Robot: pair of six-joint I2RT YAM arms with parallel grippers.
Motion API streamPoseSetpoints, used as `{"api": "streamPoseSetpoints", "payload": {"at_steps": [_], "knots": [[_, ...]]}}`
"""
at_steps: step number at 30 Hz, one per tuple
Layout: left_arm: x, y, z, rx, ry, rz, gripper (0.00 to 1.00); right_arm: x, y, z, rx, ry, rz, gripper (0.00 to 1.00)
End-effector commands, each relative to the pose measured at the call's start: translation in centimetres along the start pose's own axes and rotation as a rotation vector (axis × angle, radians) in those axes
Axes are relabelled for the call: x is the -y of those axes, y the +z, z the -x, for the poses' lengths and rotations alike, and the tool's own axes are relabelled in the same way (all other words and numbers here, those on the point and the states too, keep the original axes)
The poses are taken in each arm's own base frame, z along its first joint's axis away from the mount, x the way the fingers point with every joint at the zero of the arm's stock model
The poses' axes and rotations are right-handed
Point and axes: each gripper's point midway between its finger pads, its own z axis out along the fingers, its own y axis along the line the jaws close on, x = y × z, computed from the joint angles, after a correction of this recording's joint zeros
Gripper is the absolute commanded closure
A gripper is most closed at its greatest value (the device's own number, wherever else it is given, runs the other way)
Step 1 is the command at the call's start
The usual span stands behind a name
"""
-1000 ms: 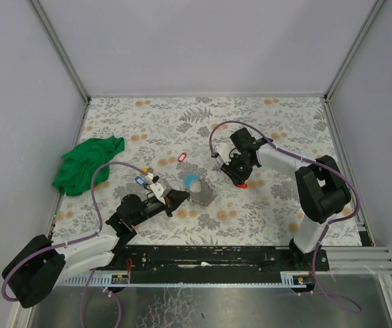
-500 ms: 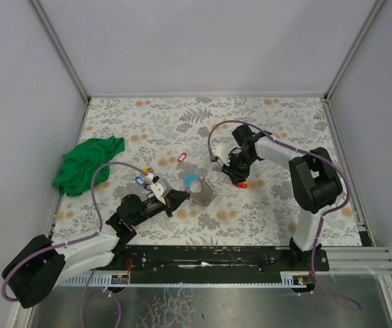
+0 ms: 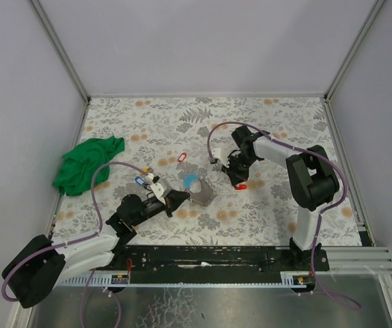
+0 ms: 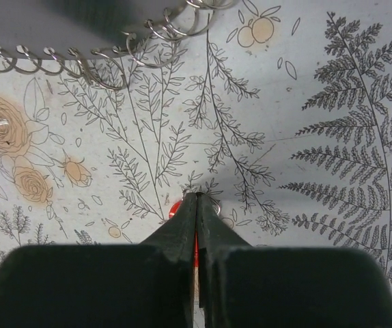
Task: Put the keys on the keyring
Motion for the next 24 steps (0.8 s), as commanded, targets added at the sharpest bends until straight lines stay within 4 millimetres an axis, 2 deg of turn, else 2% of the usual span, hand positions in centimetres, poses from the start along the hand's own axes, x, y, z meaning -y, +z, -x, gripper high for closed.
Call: {"api": "streamPoseSetpoints", "payload": {"at_steps": [1,10,13,17,20,22,24], "knots": [[0.2,0.1,1.1,0.038,0.030,-0.012,1.00,-0.6,-1.4,1.8,0.079,-0.020,0.004,1.00],[0.1,-0.1,1.3,0.045,0.038,-0.006,1.00,-1.6,-4.2,6.3,0.361,-0.054,-0.125,1.00],[0.1,0.0,1.3,0.044,0.039,-0.006,1.00,-1.6,-4.5,7.5,0.445,-0.033,-0.171,1.00],[0.1,0.0,1.2,0.042,0.038,-0.006,1.00,-1.5,-3.8,7.4,0.403,0.020,-0.252,1.00],[0.1,0.0,1.3,0.042,0.038,-0.006,1.00,-1.3,-3.7,7.1,0.348,0.120,-0.326,1.00],[0.1,0.0,1.2,0.041,0.038,-0.005,1.00,-1.0,-4.1,6.7,0.314,0.222,-0.382,1.00],[0.1,0.0,1.2,0.042,0.038,-0.005,1.00,0.4,-5.5,5.8,0.282,0.362,-0.495,1.00]]}}
